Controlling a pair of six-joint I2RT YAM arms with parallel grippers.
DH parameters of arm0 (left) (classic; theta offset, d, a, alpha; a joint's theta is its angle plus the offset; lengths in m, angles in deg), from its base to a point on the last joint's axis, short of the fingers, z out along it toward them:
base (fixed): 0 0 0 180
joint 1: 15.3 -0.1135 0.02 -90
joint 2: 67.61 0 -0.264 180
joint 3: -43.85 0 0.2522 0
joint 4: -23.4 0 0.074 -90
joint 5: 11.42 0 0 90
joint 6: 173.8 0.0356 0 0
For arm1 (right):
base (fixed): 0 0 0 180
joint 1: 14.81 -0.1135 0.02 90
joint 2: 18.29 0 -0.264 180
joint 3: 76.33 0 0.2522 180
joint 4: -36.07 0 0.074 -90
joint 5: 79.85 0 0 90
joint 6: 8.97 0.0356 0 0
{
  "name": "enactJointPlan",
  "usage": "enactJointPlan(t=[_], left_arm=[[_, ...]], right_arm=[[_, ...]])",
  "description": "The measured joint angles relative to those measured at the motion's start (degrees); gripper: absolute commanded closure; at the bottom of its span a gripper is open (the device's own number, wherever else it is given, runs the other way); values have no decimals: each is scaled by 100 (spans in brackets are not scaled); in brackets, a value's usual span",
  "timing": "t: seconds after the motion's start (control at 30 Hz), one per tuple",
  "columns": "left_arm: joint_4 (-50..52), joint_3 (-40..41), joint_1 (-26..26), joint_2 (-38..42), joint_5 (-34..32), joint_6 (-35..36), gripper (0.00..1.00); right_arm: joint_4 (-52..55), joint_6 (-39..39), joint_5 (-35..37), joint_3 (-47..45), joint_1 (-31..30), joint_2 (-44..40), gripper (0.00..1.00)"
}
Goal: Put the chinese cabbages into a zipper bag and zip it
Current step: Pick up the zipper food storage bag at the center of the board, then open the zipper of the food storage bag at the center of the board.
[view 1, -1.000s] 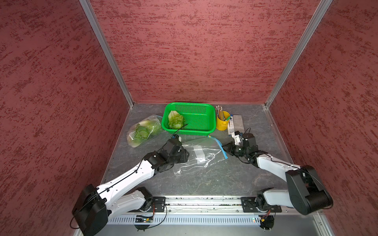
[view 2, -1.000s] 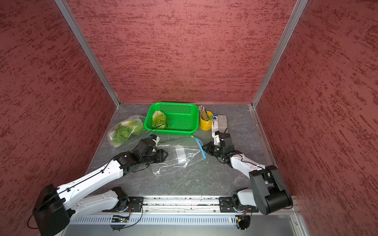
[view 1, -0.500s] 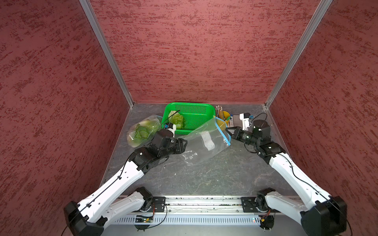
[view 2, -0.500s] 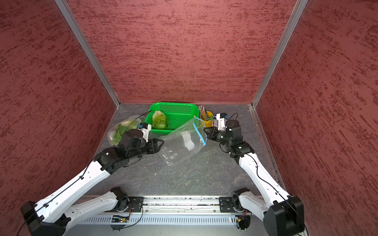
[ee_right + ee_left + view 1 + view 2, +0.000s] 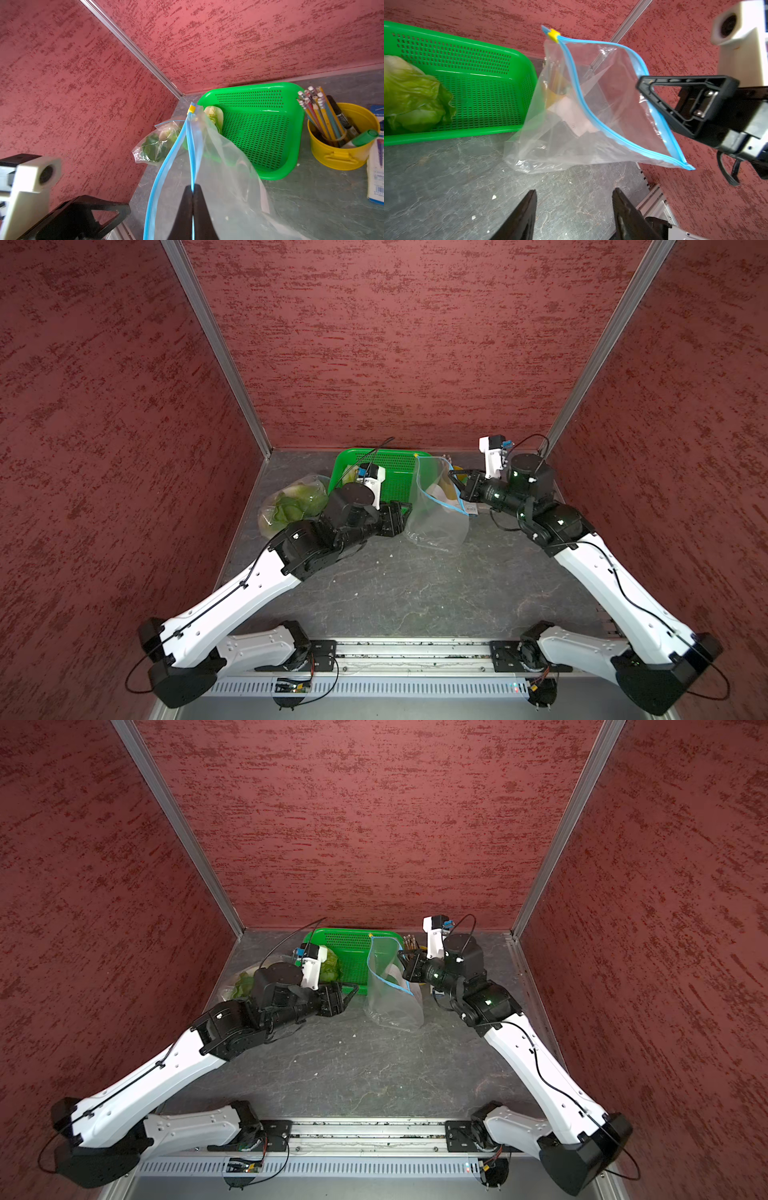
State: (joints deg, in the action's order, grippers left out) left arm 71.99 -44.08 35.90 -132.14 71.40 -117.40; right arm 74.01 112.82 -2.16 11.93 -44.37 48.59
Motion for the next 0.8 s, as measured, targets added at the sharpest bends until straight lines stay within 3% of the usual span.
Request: enactJointPlan(t=[0.13,0.47,0.63,0.8], left_arm=[[-153,-238,190,-275,-107,-146,37],[-282,-535,48,-833,-190,-452,35],[-323,-542,-72,-1005,-173,-557,40],[-363,-531,-140,-1178,-76,-634,51]], right_arm=[[179,-87,330,249,-238,229,99],[267,-184,841,313,-732,455,99],[267,-186,981,313,-876,496,99],[264,-186,1025,313,-973,557,99]])
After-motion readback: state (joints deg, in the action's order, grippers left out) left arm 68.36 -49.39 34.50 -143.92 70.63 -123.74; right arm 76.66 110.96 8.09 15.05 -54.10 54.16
